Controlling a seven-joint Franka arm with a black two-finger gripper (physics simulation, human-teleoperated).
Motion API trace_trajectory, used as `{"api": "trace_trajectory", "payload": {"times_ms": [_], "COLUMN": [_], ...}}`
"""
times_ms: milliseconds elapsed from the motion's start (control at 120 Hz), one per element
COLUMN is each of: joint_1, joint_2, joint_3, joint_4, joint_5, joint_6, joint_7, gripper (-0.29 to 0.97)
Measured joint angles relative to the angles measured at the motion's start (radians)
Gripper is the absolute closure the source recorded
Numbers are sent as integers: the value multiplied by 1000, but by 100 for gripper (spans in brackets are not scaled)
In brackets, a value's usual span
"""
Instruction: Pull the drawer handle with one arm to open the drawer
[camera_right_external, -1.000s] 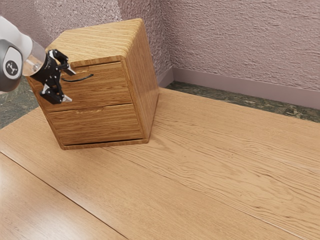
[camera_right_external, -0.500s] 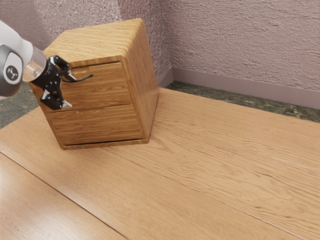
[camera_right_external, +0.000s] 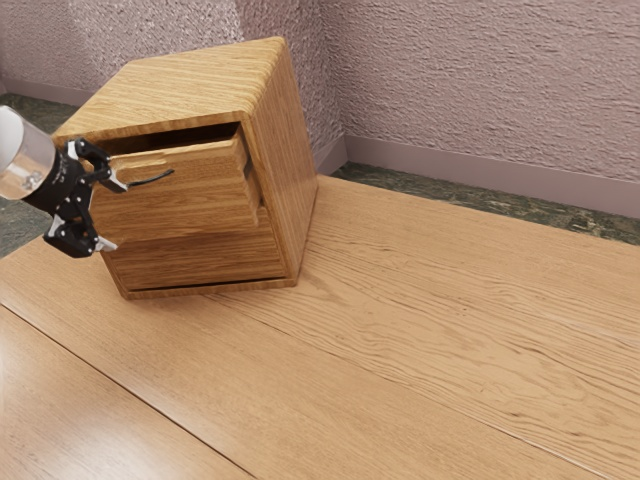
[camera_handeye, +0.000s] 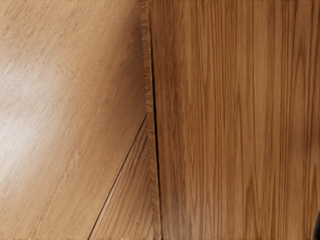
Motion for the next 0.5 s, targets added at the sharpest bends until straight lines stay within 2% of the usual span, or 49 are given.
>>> {"api": "trace_trajectory", "payload": {"times_ms": [250,500], "joint_1": [-2,0], "joint_2": [-40,36], "joint_3": [-18,-25], "joint_4": [-13,54], "joint_5": [-2,-2], "joint_6": [3,14], "joint_7": [0,1], "gripper": [3,3]}}
